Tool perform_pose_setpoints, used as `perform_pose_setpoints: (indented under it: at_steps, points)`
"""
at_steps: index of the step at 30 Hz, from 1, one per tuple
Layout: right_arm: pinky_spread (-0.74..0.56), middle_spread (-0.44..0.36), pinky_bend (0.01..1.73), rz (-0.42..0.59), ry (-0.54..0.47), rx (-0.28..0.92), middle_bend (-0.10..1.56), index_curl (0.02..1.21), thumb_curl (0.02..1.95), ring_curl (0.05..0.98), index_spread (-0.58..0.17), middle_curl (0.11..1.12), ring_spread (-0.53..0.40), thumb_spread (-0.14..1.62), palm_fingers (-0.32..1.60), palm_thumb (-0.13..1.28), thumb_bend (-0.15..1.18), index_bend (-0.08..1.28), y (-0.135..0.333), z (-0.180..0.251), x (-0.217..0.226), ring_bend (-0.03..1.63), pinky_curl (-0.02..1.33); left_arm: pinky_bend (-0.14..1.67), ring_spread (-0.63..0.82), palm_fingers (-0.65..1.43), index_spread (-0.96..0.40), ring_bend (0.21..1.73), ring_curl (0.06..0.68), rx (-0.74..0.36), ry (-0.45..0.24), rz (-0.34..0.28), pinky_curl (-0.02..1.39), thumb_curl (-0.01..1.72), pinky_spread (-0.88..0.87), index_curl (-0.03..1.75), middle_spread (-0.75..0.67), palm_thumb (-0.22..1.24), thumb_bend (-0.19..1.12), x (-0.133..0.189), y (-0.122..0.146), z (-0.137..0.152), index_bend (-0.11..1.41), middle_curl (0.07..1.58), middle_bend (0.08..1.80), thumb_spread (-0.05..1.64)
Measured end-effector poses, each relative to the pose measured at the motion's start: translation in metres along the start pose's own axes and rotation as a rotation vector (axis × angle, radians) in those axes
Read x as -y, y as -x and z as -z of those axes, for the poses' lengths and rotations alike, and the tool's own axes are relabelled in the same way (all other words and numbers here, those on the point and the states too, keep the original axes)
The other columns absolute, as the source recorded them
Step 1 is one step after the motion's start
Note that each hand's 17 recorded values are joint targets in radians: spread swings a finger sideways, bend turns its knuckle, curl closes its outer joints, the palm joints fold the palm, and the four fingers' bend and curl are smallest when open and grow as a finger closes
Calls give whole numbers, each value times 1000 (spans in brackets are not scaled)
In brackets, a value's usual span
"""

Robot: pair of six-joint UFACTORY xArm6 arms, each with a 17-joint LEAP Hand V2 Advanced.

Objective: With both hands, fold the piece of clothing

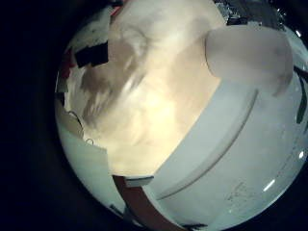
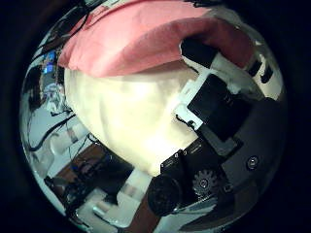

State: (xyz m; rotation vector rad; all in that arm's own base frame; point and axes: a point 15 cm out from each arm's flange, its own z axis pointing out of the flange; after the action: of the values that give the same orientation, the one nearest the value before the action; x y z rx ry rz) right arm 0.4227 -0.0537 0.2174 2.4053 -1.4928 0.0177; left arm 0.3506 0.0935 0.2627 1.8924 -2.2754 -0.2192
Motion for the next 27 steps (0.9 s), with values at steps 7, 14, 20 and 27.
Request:
perform_pose_setpoints:
  at_steps: [7, 14, 20, 27]
  points:
    - [-313, -159, 1209, -11, -102, -38, 1232, 960, 708, 700, -314, 868, -228, 1035, 1058, 1188, 131, 955, -8, 65, -13, 1332, 744, 316, 577, -44, 137, 429, 219, -15, 20, 65, 314, 263, 537, 219, 407, 256, -18, -29, 47, -4, 146, 268, 184, 1168]
    - [-303, -151, 1196, 112, -251, -108, 1238, 985, 767, 723, -303, 878, -228, 1054, 1047, 1177, 117, 956, 43, 141, 29, 1336, 782, 316, 576, -45, 138, 429, 221, -45, 40, 107, 316, 263, 537, 225, 397, 251, -18, -53, 72, -16, 145, 270, 184, 1176]
    - [-302, -148, 1179, 265, -360, -142, 1243, 1000, 811, 736, -295, 887, -228, 1074, 1046, 1168, 106, 951, 118, 190, 69, 1331, 810, 316, 576, -46, 141, 429, 222, -68, 62, 126, 317, 264, 537, 228, 394, 250, -18, -69, 82, -30, 144, 271, 184, 1178]
    - [-305, -146, 1160, 472, -455, -169, 1239, 1014, 854, 748, -287, 893, -229, 1094, 1048, 1158, 92, 943, 226, 235, 128, 1322, 839, 316, 576, -46, 142, 429, 224, -86, 62, 146, 318, 265, 533, 230, 393, 250, -18, -83, 93, -36, 144, 272, 184, 1178]
